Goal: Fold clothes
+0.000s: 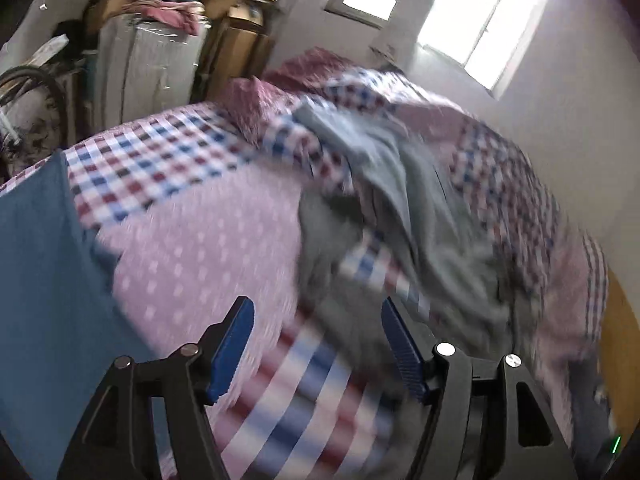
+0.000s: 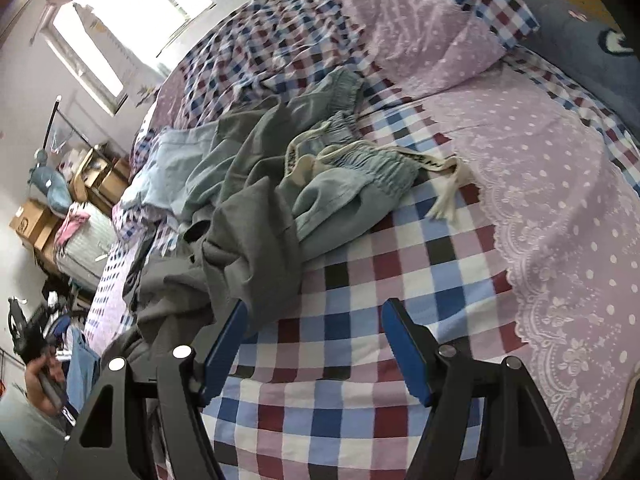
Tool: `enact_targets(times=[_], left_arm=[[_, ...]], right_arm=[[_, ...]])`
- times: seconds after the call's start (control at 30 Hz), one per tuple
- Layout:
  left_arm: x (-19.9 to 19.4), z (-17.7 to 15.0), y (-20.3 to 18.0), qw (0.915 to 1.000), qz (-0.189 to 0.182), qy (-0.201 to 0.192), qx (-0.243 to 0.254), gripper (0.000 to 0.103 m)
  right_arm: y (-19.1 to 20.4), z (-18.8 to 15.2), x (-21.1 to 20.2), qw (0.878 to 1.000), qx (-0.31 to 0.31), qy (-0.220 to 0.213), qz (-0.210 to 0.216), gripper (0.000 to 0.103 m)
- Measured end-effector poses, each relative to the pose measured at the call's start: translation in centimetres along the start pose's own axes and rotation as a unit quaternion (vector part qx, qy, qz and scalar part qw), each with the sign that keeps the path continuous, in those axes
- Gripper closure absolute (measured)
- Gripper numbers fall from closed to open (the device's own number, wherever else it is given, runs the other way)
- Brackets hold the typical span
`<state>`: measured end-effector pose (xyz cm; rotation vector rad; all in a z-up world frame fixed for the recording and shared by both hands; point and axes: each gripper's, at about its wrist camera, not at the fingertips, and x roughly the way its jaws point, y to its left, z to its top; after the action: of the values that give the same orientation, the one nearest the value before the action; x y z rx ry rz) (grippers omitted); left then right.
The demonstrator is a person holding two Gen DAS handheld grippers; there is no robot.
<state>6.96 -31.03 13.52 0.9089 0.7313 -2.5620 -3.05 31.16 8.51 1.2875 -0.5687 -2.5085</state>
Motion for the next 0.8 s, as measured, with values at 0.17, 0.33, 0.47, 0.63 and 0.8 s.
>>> enact_targets(times=[0.17, 0.33, 0.47, 0.63, 0.8], left_arm=[[-4.0, -6.0, 1.0, 0.9946, -0.007, 0.028, 0.099, 0.032], [-8.2, -9.3, 3.2, 0.9931, -0.025, 0.032, 0.11, 0.028], [-10.4, -10.2, 6.9, 0.9977, -0.005, 0.013, 0.067, 0.025], [-9.1, -11.2, 10.9, 0.9975, 0.007, 0.064, 0.03, 0.024], [-7.0, -12.3, 11.4, 0.9855, 0.041, 0.138, 0.091, 0.024]], right_arm=[[1.4, -0.4, 0.4, 1.0, -0.022, 0.006, 0.001, 0.03], [3.2, -1.1, 0.2, 0.999, -0.046, 0.003, 0.01, 0.03], [4.7, -1.7, -0.2, 0.998, -0.062, 0.001, 0.021, 0.03], [7.2, -3.3, -1.2, 0.995, -0.084, -0.012, 0.045, 0.03], [10.2, -5.4, -2.0, 0.991, -0.115, -0.018, 0.062, 0.03]])
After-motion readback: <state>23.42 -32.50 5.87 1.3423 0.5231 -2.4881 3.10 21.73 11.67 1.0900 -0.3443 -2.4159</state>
